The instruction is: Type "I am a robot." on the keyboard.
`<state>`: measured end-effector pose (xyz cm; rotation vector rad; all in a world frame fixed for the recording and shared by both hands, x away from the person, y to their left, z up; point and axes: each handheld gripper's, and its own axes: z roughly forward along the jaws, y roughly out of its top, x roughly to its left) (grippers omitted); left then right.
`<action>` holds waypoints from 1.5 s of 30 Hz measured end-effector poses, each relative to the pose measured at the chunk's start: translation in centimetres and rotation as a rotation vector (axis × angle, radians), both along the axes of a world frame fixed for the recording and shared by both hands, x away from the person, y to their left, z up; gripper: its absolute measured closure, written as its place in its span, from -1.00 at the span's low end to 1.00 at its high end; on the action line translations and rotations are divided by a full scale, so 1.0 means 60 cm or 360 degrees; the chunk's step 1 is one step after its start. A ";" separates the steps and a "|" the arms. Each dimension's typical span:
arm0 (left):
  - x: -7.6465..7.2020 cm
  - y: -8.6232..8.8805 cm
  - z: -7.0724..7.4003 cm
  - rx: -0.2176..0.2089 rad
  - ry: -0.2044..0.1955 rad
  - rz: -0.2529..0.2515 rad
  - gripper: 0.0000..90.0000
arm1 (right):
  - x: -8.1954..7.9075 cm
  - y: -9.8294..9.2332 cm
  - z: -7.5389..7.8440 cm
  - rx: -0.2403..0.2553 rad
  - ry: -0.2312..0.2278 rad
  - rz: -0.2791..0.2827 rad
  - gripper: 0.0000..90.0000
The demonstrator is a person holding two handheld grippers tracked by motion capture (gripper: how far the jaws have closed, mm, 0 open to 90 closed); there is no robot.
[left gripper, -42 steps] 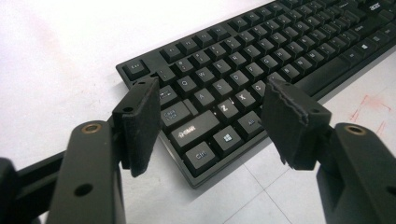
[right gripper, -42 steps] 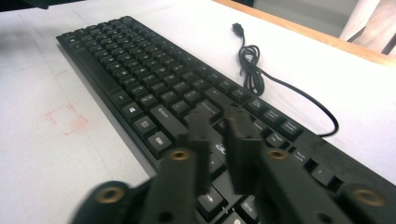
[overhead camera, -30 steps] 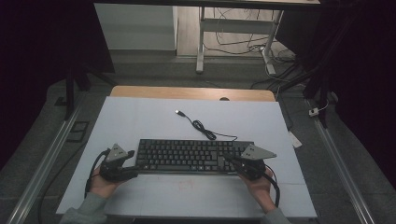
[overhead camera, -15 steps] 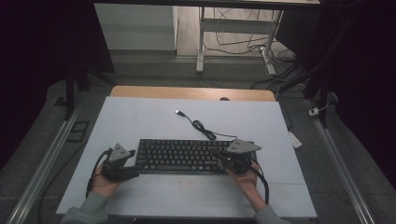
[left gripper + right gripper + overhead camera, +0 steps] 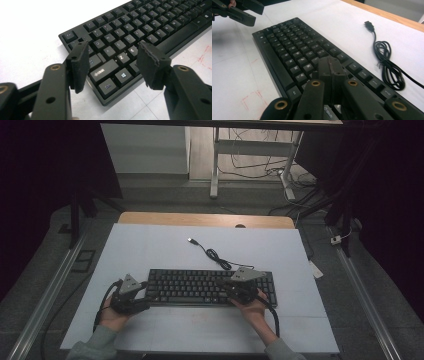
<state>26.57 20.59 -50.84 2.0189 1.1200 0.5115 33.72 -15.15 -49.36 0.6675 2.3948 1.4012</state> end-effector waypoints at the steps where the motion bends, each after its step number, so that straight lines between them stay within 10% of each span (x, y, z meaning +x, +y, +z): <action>1: 0.000 0.000 0.000 0.0000 0.0000 0.0000 0.04 | 0.000 0.003 0.000 -0.0005 -0.0001 0.0003 0.99; 19: 0.019 -0.003 -0.023 0.0040 0.0042 0.0005 0.96 | 0.015 0.046 -0.004 -0.0034 0.0027 0.0048 0.99; 45: 0.026 -0.006 -0.037 0.0090 0.0090 -0.0011 0.98 | 0.036 0.083 -0.017 -0.0110 0.0105 0.0042 0.99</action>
